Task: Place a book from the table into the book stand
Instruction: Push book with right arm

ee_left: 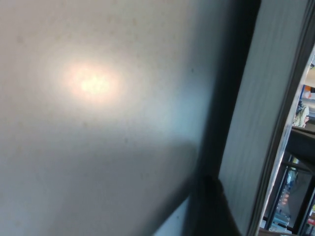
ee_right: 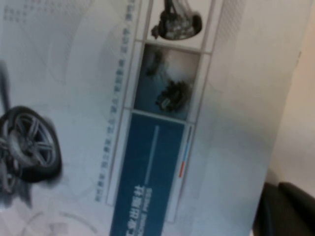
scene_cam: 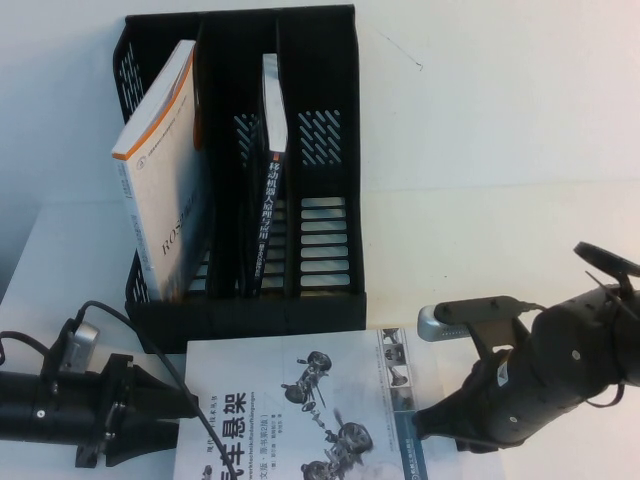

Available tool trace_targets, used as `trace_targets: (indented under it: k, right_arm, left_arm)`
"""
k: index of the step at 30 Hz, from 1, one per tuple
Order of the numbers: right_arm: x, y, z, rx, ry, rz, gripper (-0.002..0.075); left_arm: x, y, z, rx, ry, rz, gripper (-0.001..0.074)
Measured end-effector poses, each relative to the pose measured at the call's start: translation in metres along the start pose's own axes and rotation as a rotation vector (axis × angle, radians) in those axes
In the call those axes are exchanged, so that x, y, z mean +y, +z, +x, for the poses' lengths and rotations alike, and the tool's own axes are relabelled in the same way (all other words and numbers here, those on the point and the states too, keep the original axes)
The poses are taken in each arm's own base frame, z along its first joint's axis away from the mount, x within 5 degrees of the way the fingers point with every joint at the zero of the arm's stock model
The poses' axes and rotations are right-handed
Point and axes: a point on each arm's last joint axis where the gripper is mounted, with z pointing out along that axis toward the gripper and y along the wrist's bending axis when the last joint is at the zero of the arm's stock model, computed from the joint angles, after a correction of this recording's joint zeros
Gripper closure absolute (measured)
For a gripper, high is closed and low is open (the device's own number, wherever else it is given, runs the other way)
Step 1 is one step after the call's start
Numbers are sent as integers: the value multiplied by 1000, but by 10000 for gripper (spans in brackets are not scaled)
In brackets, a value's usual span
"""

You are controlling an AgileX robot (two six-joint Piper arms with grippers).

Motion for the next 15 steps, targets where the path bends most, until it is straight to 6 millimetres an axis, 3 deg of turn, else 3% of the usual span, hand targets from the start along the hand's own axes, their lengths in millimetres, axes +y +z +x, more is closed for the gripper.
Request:
trace_targets:
  k: [15]
  right_arm:
    - [9, 1, 0, 7, -7, -137, 724]
  left_arm:
    - [-8, 17, 2, 28, 51, -16, 339]
